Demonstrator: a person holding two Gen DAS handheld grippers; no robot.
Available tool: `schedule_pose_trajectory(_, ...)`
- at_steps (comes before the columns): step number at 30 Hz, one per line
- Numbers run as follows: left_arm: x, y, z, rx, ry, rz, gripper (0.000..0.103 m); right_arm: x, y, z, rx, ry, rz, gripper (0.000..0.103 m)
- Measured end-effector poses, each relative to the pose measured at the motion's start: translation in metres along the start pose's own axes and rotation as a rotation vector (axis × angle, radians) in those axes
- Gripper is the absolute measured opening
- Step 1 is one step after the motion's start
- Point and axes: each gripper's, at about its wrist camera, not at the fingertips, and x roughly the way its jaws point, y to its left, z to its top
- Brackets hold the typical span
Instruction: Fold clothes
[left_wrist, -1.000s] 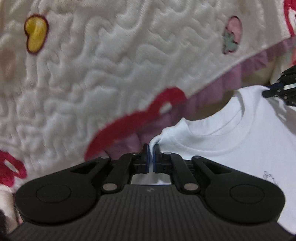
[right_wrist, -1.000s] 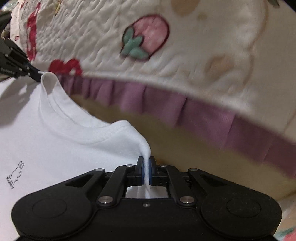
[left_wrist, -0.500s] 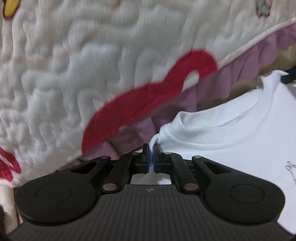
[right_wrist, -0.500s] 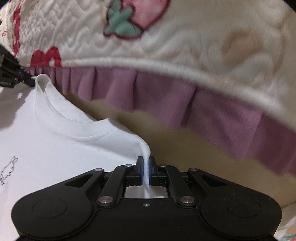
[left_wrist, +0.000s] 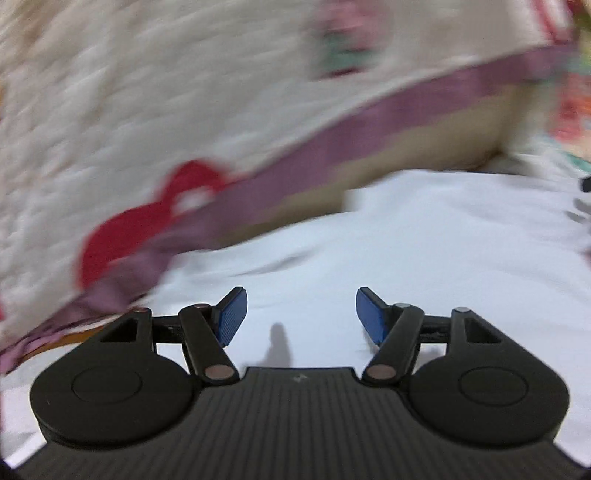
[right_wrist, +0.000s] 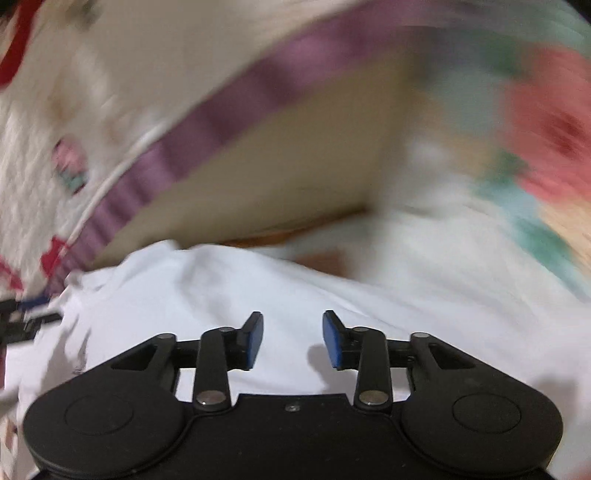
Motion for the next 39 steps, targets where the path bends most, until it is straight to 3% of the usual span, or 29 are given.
schedule_pose_trajectory(6,0.007,-0.11,0.004,0.107,-0.03,-0.189,0.068,-0.066,-0.1,-0.019,0.179,-0.075,-0.18,0.046)
schedule_pose_trajectory(11,0.025,-0.184,0.012,0.198,-0.033,-0.281,0.068,-0.094,-0.158,-0.018,0.284,-0.123,-0.25,0.048)
schedule_pose_trajectory(16,0.042,-0.219,0.027,0.28,-0.058,-0.334,0.068,-0.075,-0.181,0.001,0.302,-0.089,-0.239,0.05)
schedule_pose_trajectory(18,0.047,-0.225,0.03,0.283,-0.061,-0.346,0.069,-0.067,-0.189,0.009,0.306,-0.073,-0.234,0.063)
schedule_pose_trajectory(20,0.054,-0.228,0.031,0.263,-0.053,-0.354,0.069,-0.051,-0.194,0.012,0.344,-0.051,-0.257,0.064)
schedule_pose_trajectory(21,0.058,-0.228,0.03,0.252,-0.048,-0.358,0.069,-0.047,-0.193,0.011,0.343,-0.067,-0.239,0.059)
schedule_pose_trajectory(22,0.06,-0.228,0.029,0.244,-0.047,-0.362,0.069,-0.044,-0.19,0.011,0.327,-0.096,-0.202,0.042)
schedule_pose_trajectory(23,0.061,-0.226,0.028,0.237,-0.047,-0.367,0.069,-0.042,-0.187,0.011,0.31,-0.125,-0.165,0.009)
schedule_pose_trajectory(26,0.062,-0.225,0.022,0.23,-0.062,-0.402,0.067,-0.074,-0.146,0.018,0.106,-0.349,-0.138,0.008)
schedule_pose_trajectory(29,0.064,-0.227,0.016,0.222,-0.032,-0.433,0.066,-0.103,-0.116,0.026,-0.085,-0.487,-0.308,0.006)
schedule_pose_trajectory(31,0.064,-0.232,0.01,0.251,-0.028,-0.433,0.066,-0.104,-0.111,0.033,-0.201,-0.466,-0.442,0.008)
schedule_pose_trajectory(33,0.062,-0.237,0.005,0.279,-0.039,-0.422,0.066,-0.092,-0.125,0.039,-0.203,-0.362,-0.521,0.012)
schedule_pose_trajectory(35,0.06,-0.241,0.002,0.292,-0.049,-0.412,0.067,-0.081,-0.144,0.041,-0.142,-0.271,-0.545,0.013)
schedule_pose_trajectory(38,0.057,-0.24,0.004,0.253,-0.041,-0.425,0.068,-0.078,-0.153,0.035,-0.114,-0.264,-0.557,0.014)
schedule_pose_trajectory(39,0.057,-0.239,0.005,0.227,-0.036,-0.432,0.068,-0.077,-0.156,0.033,-0.105,-0.262,-0.561,0.021)
